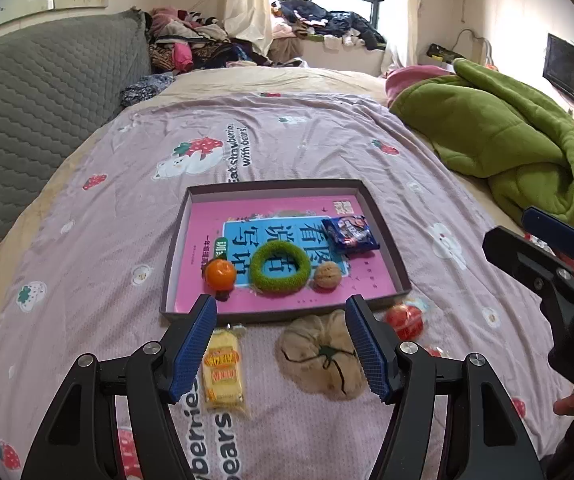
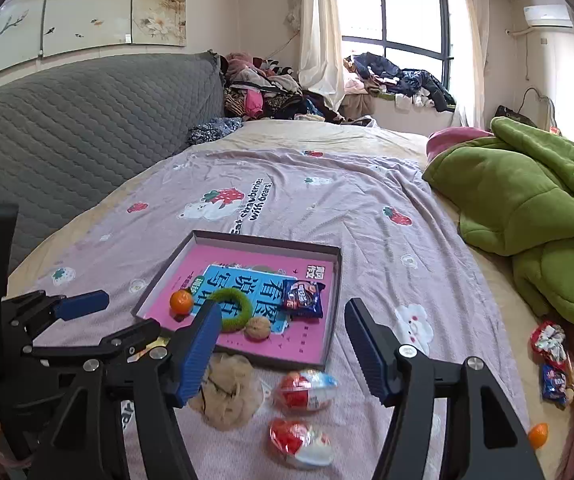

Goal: Organize objects
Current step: 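Withdraw both tools from the tray toward the mesh pouch and plastic eggs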

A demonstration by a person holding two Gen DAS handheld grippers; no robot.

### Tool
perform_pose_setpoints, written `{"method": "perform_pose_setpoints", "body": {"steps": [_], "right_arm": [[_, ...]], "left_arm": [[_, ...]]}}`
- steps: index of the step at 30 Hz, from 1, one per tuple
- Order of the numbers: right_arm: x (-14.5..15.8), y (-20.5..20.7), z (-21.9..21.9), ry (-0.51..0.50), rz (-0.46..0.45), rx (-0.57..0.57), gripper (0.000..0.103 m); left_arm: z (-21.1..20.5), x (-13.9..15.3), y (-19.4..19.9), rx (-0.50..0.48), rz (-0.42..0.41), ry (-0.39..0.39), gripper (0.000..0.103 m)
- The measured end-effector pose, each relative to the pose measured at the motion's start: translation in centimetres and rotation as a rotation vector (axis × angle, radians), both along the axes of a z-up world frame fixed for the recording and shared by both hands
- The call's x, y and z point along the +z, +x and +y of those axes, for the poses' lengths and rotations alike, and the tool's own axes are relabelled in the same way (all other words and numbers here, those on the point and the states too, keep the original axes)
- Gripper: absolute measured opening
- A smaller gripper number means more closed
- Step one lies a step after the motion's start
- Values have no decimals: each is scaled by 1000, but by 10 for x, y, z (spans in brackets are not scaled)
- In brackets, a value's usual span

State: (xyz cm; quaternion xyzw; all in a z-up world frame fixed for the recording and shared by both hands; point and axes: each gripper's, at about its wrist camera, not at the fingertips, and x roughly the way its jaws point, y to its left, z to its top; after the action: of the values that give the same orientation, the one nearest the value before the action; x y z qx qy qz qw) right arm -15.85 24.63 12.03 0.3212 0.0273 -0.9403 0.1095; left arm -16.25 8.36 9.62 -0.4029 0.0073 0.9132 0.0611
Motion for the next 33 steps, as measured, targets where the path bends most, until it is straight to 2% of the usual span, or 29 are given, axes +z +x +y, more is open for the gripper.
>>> {"method": "perform_pose_setpoints", "body": {"steps": [13,24,33], "right_arm": [[-11,39,11,-29,0,-16,65],[-12,54,6,-43,12,6,65],[-25,68,4,-25,2,17,66]], "left_arm": [[5,-5,38,-14,26,-11,68],[9,-15,48,-20,16,-1,68],[7,-23,50,-14,14,12,68]]}}
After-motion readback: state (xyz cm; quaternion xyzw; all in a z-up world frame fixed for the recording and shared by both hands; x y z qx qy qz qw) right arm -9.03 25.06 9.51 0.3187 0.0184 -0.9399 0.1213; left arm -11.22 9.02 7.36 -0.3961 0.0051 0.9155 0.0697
